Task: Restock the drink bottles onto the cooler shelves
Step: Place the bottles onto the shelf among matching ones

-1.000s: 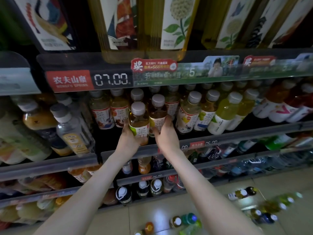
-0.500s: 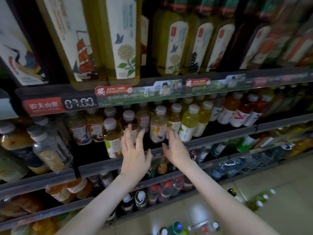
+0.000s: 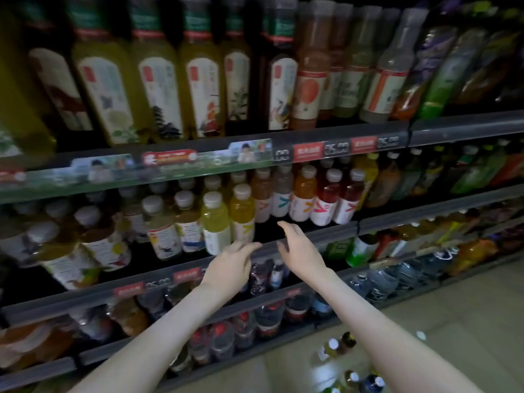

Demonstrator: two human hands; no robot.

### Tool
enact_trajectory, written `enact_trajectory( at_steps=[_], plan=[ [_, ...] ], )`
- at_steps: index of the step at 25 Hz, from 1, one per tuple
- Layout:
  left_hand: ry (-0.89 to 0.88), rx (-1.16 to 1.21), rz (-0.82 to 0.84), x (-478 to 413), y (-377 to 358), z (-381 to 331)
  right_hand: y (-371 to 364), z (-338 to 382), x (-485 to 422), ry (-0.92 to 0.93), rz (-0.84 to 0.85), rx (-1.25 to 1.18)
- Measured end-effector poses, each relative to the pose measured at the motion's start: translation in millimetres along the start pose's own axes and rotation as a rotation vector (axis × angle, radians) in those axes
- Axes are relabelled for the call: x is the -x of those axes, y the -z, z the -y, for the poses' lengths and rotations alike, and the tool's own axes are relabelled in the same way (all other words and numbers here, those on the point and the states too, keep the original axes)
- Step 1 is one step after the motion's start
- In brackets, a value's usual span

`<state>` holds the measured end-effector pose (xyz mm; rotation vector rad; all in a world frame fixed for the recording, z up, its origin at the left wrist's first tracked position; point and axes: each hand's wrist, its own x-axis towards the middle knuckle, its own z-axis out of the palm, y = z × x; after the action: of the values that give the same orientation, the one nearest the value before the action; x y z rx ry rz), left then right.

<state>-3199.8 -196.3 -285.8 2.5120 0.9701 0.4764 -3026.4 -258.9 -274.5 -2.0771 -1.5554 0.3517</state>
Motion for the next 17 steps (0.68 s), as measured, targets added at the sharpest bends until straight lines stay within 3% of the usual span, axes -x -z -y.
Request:
enact_trajectory(
  at_steps=[6,10,17],
  plan=[
    [-0.107,0.053,-0.001,-65,-41,-104,86,-70,18,-0.075,-0.111,-0.026],
    [-0.340,0.043,0.064,-125,-69,-180,155,-127,53,-0.236,-0.325,-0.020],
    [-0.578,0.099,0.115,-167,-139,-355,270,-253,137,-0.436,-0.545,0.019]
  ],
)
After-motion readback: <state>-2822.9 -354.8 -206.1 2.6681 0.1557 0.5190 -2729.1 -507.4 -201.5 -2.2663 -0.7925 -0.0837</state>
